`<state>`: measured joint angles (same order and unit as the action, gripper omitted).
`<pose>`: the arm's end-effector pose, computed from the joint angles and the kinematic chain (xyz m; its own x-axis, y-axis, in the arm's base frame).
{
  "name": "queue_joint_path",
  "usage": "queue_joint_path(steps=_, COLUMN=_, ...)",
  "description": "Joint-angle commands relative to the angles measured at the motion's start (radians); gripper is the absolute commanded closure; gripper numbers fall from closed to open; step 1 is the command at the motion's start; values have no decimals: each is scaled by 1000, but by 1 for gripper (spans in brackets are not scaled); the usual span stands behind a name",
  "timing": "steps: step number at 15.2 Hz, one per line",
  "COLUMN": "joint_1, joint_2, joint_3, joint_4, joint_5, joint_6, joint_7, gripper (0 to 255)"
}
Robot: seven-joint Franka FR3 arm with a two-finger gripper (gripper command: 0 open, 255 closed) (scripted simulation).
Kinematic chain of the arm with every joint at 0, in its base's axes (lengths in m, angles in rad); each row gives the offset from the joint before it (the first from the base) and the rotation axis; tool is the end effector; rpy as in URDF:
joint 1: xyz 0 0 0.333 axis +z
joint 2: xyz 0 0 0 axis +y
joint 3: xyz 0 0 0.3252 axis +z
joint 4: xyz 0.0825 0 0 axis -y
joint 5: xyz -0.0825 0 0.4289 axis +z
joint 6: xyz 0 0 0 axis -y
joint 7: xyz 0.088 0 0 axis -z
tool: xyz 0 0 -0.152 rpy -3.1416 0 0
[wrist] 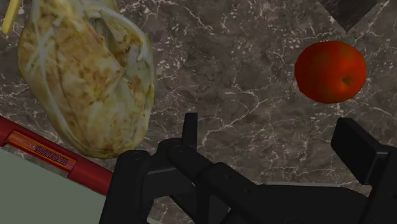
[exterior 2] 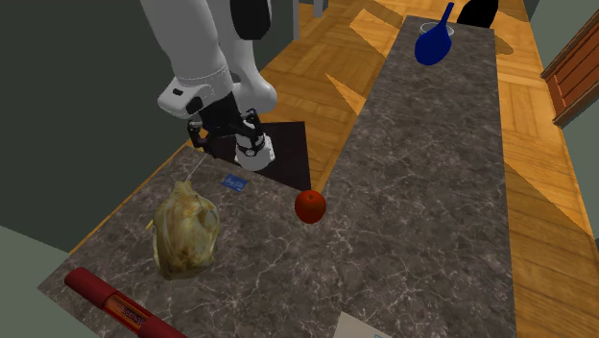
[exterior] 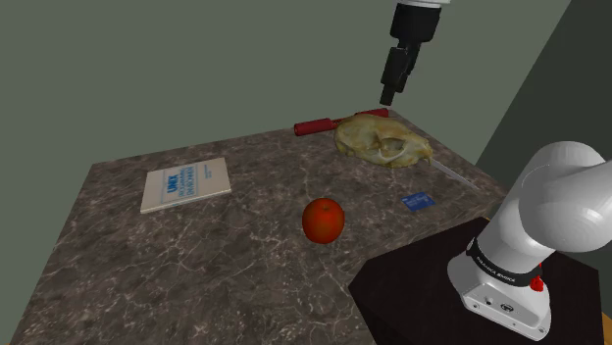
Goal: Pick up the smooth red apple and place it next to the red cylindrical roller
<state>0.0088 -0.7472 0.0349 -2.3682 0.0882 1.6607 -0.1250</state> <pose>0.3653 0.0301 0.5402 0.9873 0.1515 0.0469 0.1542 -0.9863 -0.0589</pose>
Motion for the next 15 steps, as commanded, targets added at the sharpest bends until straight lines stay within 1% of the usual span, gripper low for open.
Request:
queue_joint_path(steps=1, joint_1=0, joint_2=0, joint_3=0, joint_4=0, joint_5=0, joint_6=0, joint_7=0, gripper=0)
queue_joint_path(steps=5, joint_1=-2, joint_2=-21, joint_3=92, joint_4=-91, joint_5=74, joint_6=73, joint_7=175, gripper=0)
queue_joint_path(steps=8, joint_1=0, joint_2=-15, joint_3=165, joint_4=-141, joint_5=133, joint_6=136, joint_7=307, gripper=0)
queue_joint_path(steps=11, joint_1=3, joint_2=12, joint_3=243, joint_4=-175, joint_5=192, joint_6=206, joint_7=438, gripper=0)
queue_joint_path(steps=15, joint_1=1, joint_2=81, joint_3=352, joint_4=-194, joint_5=265, joint_6=311, joint_7=612, gripper=0)
